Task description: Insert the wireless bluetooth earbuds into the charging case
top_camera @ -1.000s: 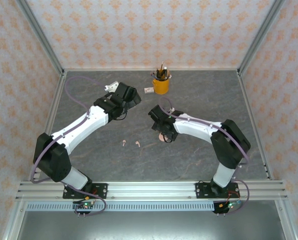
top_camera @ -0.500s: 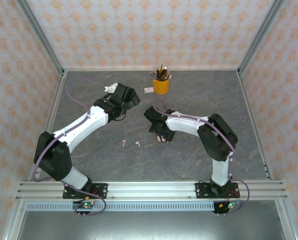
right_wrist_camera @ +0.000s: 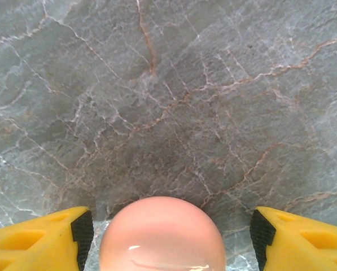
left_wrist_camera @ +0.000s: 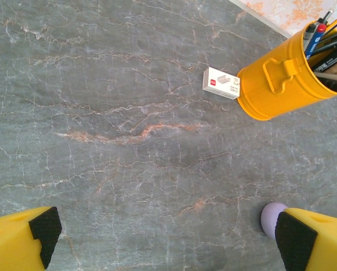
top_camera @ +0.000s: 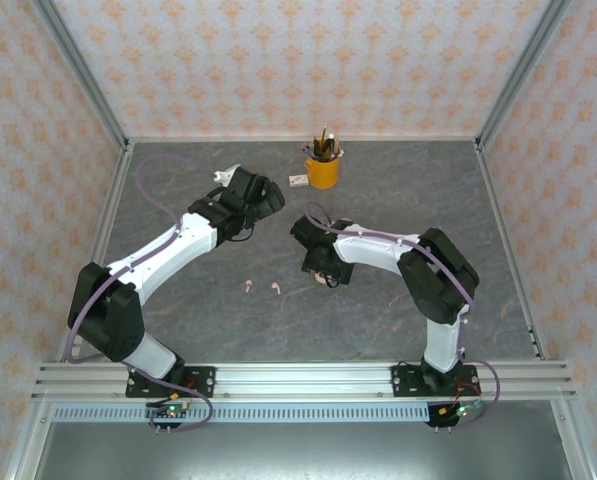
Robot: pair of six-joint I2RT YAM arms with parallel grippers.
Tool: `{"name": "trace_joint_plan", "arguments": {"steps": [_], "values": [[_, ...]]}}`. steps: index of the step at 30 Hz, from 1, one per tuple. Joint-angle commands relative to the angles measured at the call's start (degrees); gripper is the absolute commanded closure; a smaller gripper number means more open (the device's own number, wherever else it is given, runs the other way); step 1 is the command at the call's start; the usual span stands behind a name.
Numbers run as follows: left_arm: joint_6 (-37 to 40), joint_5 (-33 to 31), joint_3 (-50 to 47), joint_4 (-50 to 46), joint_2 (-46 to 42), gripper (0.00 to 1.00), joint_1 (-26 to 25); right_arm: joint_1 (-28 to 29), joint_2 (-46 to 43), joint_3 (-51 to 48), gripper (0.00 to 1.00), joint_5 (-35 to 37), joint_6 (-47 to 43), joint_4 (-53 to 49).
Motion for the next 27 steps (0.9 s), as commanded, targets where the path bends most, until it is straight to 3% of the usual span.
{"name": "trace_joint_plan", "arguments": {"steps": [1, 6, 11, 16, 20, 27], "values": [[4.43, -2.35, 0.46, -0.84, -0.71, 0.0, 0.17, 0.25, -0.71, 0.88, 0.25, -0.33, -2.41, -2.9], [6.8, -5.0, 0.8, -1.4, -0.12, 0.0, 0.24, 0.25, 0.15, 0.69, 0.27, -0.88, -2.33, -2.56], [5.8, -5.89, -3.92, 4.67, -0.71, 0.0, 0.16, 0.25, 0.16, 0.3, 0.29, -1.08, -1.36, -1.31], [5.83, -5.13, -2.01, -0.99, 0.4, 0.0, 0.22, 0.25, 0.67, 0.83, 0.33, -1.11, -1.04, -1.35], [4.64, -5.8, -3.84, -0.28, -0.36, 0.0, 0.22, 0.25, 0.64, 1.02, 0.37, -1.7, -0.68, -1.24], [2.49, -12.62, -7.9, 0.07, -4.75, 0.0, 0.26, 0.43, -0.26, 0.4, 0.4, -2.46, 0.18, -0.63]]}}
